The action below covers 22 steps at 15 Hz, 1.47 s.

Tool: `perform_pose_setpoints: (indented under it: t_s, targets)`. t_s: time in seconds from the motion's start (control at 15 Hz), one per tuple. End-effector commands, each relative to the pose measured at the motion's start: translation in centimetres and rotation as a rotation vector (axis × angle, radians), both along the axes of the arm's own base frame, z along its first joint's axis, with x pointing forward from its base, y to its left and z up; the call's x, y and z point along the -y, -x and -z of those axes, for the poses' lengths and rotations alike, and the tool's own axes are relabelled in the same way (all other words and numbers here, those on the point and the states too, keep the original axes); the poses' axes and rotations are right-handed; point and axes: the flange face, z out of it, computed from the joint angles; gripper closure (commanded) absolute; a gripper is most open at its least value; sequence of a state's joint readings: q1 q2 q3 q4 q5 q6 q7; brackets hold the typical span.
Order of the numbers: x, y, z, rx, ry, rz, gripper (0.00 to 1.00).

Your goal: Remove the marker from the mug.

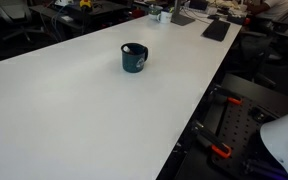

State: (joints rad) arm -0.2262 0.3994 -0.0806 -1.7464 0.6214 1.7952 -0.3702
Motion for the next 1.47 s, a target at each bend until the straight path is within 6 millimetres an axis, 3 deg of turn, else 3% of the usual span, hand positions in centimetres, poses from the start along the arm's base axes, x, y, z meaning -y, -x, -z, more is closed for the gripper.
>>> perform_pose_setpoints:
  t_s: [0.0,0.27,0.53,0.87,1.4]
  targets:
    - [-0.2,-1.8,1.4,-0.047,-0.071,-0.009,0.0]
    - [-0.9,-2.0,3.7,-0.12,-0.071,-0.011,0.0]
    - [-1.4,-1.3,4.7,-0.162,-0.041,0.017,0.0]
    - [-0.9,0.1,5.9,-0.22,-0.014,0.049,0.0]
    - [-0.2,2.0,10.3,-0.328,-0.044,0.085,0.0]
